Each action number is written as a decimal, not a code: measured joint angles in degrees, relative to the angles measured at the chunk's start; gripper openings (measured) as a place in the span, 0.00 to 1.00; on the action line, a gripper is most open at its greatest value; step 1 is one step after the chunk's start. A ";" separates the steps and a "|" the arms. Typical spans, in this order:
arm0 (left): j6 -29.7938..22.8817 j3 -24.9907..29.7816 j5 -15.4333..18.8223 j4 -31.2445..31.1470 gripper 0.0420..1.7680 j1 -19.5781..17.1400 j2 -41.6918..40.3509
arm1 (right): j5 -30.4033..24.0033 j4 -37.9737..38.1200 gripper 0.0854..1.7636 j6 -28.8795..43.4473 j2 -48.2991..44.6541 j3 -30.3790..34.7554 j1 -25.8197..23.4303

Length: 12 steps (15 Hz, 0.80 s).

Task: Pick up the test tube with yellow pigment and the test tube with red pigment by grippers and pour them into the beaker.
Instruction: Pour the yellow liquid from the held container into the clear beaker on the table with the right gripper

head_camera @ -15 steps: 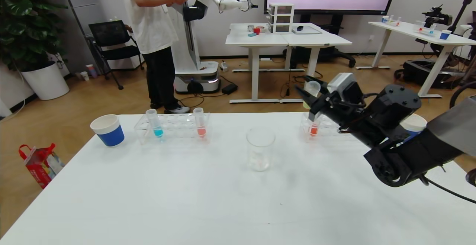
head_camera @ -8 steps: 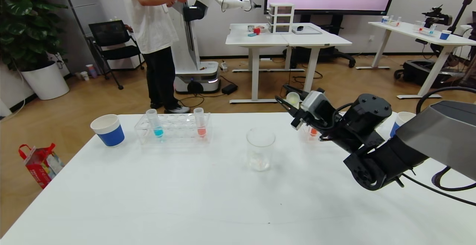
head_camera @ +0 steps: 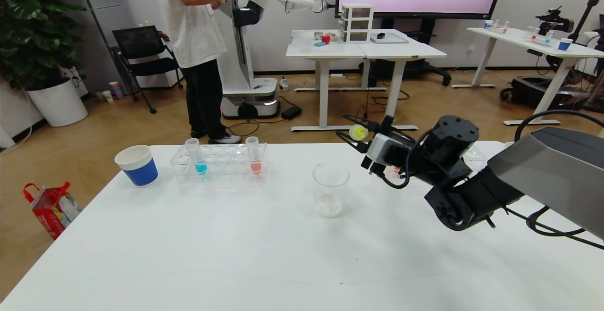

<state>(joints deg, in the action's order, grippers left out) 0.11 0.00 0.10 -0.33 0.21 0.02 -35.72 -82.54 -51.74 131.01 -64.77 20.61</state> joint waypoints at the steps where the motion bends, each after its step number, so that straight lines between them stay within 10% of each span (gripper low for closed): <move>1: 0.00 0.00 0.00 0.00 0.99 0.00 0.00 | -0.85 1.29 0.27 -2.08 0.20 -0.77 -0.02; 12: -0.01 0.00 -0.02 0.00 0.99 -0.05 0.00 | -4.38 1.82 0.27 -10.14 2.36 -2.73 3.58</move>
<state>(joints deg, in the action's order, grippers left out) 0.10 0.00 0.07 -0.33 0.16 0.02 -40.09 -80.73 -61.88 133.38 -67.50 24.20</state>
